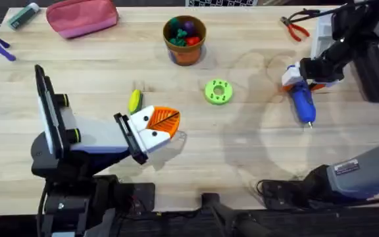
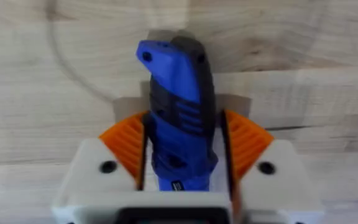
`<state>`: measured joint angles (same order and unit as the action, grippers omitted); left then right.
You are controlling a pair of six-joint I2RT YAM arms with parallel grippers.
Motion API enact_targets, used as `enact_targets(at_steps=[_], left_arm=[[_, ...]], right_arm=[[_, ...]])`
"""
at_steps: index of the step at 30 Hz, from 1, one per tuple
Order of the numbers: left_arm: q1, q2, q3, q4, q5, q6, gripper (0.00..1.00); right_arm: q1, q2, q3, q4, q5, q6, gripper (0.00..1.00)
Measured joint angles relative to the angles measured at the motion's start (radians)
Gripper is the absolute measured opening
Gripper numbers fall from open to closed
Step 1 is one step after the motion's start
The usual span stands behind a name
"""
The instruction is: Pick up the gripper from the table and insert it into the empty holder that is missing its gripper. Then pick up a screw, insert it into the mounting hole, and use the screwdriver to tighten it. Finally, clean up the table by picking up the vegetable and placing it into the bucket.
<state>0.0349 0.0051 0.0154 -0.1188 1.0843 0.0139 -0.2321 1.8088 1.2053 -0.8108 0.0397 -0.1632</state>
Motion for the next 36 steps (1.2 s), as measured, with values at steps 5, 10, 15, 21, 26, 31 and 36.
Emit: enact_targets(at_steps=[5, 10, 15, 21, 26, 31, 36], left_arm=[[0.0, 0.0, 0.0, 0.0, 0.0, 0.0, 0.006], [0.0, 0.0, 0.0, 0.0, 0.0, 0.0, 0.006], [0.0, 0.0, 0.0, 0.0, 0.0, 0.0, 0.006], [0.0, 0.0, 0.0, 0.0, 0.0, 0.0, 0.006], [0.0, 0.0, 0.0, 0.0, 0.0, 0.0, 0.006], [0.0, 0.0, 0.0, 0.0, 0.0, 0.0, 0.006], [0.0, 0.0, 0.0, 0.0, 0.0, 0.0, 0.006]], right_arm=[[-0.002, 0.008, 0.0, 0.01, 0.013, -0.006, 0.073], [-0.002, 0.011, 0.003, 0.01, 0.013, -0.002, 0.025], [-0.002, 0.011, 0.003, 0.01, 0.013, -0.002, 0.025], [-0.002, 0.01, 0.011, -0.025, 0.005, -0.002, 0.025], [0.003, -0.031, 0.051, -0.096, -0.018, 0.018, 0.025], [0.024, -0.165, 0.137, -0.105, -0.076, 0.036, 0.025], [0.061, -0.291, 0.218, -0.103, -0.145, 0.069, 0.025]])
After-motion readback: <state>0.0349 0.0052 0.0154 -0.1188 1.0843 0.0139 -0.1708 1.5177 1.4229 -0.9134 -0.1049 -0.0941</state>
